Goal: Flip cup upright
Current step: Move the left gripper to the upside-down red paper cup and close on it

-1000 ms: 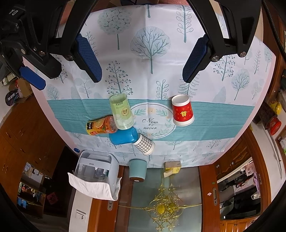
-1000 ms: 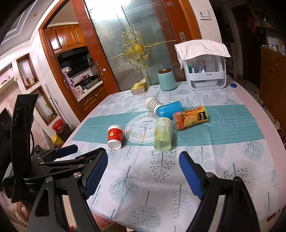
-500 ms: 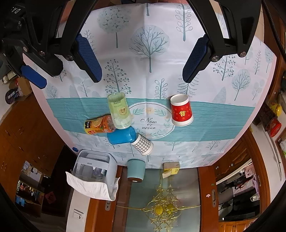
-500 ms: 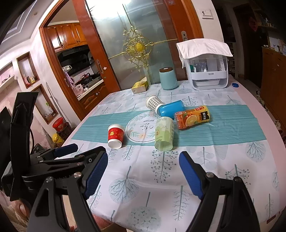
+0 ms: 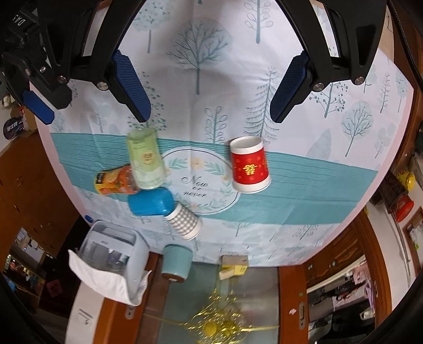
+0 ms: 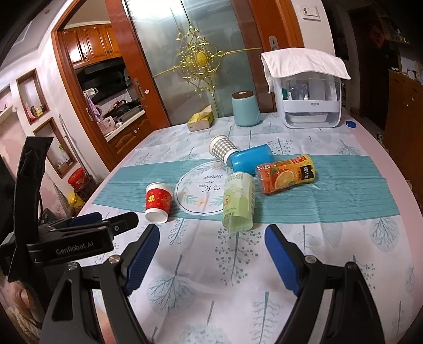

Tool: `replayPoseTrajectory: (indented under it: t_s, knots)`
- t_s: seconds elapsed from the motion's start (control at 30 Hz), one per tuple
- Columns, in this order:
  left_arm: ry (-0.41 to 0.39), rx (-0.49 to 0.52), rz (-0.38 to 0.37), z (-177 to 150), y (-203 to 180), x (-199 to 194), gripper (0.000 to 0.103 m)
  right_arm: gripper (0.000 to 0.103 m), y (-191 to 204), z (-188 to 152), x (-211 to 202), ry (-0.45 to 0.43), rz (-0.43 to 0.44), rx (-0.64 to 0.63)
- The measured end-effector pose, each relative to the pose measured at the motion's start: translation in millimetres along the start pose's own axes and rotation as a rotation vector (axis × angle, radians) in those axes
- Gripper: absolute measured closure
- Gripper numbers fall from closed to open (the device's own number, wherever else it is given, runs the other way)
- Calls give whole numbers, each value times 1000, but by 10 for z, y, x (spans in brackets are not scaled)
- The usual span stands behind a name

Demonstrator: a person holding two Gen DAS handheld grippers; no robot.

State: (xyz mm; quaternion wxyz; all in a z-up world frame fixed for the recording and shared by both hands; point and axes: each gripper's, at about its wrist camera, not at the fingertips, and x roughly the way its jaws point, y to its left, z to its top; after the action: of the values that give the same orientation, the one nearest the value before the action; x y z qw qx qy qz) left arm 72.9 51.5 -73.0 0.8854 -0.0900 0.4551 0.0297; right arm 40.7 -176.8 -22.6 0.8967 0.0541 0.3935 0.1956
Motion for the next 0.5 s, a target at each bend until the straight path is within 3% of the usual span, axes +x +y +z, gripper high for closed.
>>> replayPoseTrajectory:
  t_s: [0.5]
  knots:
    - [143, -89, 21, 335, 583, 977, 12, 21, -8, 154, 891, 96, -41, 23]
